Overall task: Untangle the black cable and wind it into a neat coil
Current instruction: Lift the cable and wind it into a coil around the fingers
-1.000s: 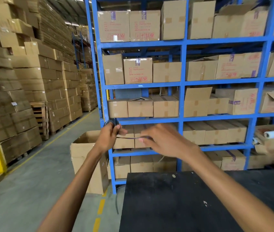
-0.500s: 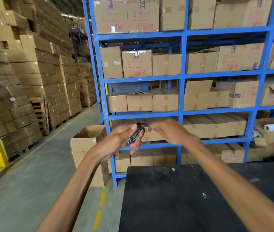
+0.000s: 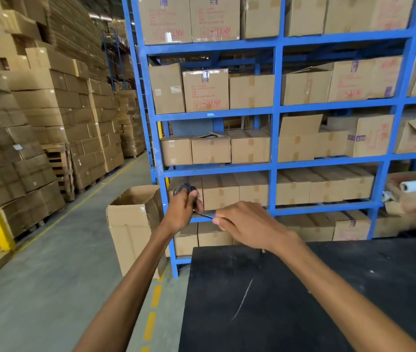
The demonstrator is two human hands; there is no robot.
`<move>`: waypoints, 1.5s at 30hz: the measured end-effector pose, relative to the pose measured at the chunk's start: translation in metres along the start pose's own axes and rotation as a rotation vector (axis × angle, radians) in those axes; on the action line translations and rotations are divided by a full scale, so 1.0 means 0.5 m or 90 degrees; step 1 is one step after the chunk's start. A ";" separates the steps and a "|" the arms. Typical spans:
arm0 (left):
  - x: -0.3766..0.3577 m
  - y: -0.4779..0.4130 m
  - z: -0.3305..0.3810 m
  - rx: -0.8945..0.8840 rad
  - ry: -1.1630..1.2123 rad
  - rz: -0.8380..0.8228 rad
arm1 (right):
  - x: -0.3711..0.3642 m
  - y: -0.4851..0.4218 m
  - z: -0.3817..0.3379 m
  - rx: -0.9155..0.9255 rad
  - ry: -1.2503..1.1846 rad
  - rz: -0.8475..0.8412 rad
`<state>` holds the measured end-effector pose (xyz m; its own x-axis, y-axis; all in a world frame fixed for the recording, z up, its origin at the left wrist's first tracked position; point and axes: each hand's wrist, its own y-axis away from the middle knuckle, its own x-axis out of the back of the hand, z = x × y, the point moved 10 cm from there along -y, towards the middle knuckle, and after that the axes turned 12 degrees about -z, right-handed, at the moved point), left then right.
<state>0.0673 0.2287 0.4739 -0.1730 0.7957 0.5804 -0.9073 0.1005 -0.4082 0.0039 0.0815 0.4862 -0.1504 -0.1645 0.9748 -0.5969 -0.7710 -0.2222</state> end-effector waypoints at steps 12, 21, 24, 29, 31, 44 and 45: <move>-0.142 0.110 0.104 -0.035 0.312 -0.457 | 0.060 -0.007 0.159 -0.064 0.012 0.088; -0.005 0.023 0.070 -0.103 0.577 -0.067 | -0.108 -0.029 0.037 -0.031 -0.102 -0.035; 0.030 0.008 0.008 -0.057 0.417 0.040 | -0.116 -0.028 -0.017 0.006 -0.065 -0.060; 0.020 0.031 -0.070 0.032 -0.004 0.044 | -0.049 -0.017 -0.044 0.029 0.014 -0.047; -0.011 0.044 -0.089 0.046 -0.038 -0.037 | -0.012 -0.014 -0.033 0.022 0.039 -0.036; -0.072 0.139 0.043 -0.038 0.466 -0.337 | 0.020 -0.041 0.064 -0.017 0.206 -0.112; -0.058 0.133 0.047 -0.037 0.510 -0.307 | -0.007 -0.042 0.061 -0.021 0.198 -0.136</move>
<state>0.0030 0.1983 0.4464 0.5529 0.8320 0.0466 -0.7875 0.5399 -0.2973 0.0408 0.0796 0.4879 -0.2496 0.1961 0.9483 -0.6648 -0.7467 -0.0205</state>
